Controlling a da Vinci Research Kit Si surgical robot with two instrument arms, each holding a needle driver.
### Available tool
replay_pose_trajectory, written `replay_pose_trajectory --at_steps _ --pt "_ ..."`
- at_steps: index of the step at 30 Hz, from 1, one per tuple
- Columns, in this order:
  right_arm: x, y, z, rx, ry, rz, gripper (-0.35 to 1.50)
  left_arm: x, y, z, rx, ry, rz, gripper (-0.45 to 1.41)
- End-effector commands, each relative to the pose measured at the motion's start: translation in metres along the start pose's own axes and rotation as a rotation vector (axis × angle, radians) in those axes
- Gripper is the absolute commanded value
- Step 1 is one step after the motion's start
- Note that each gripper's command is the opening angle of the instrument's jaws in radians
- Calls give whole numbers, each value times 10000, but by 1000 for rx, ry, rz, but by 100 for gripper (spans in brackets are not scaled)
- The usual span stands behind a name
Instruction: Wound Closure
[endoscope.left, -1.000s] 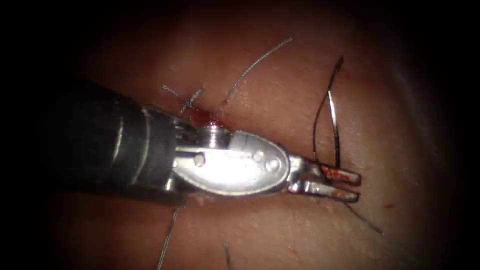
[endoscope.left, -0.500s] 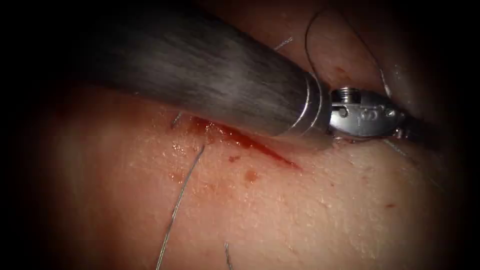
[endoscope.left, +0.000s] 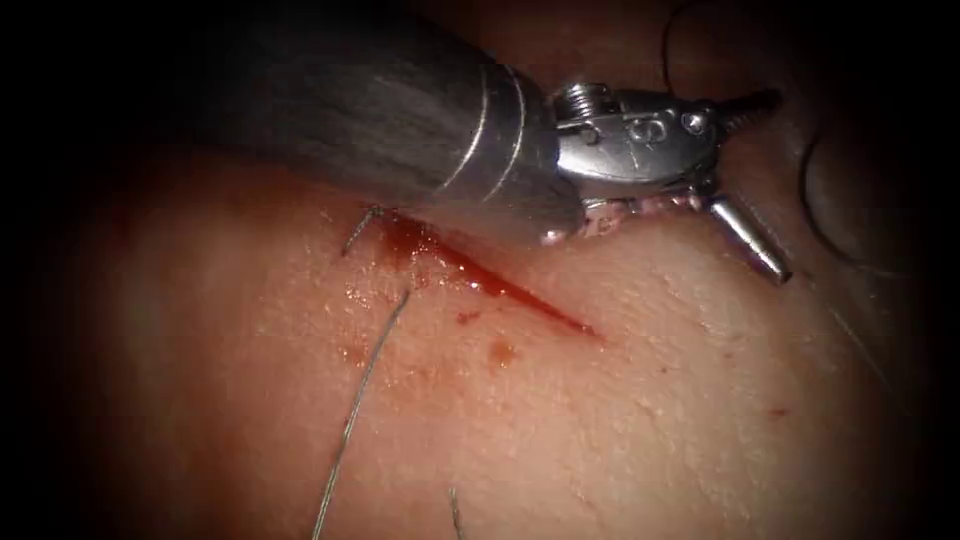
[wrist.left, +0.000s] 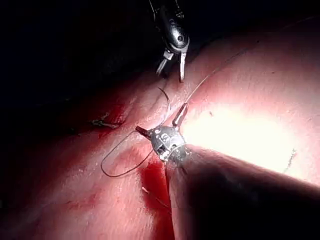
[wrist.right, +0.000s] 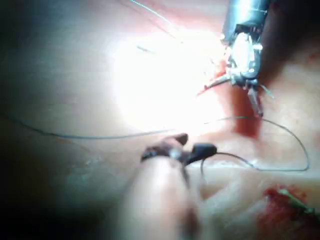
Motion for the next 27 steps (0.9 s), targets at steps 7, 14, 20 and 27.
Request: replay_pose_trajectory --at_steps 7,14,20,27 --pt "15 -6 16 30 15 8 143 18 38 -77 -35 10 38 112" --pt "58 -20 43 97 84 12 143 -16 110 -157 -127 -132 266 108" --pt "87 -50 77 165 131 8 142 -57 158 -205 -219 -272 491 106" --pt "102 -81 108 204 156 -8 140 -94 185 -224 -315 -364 743 100"
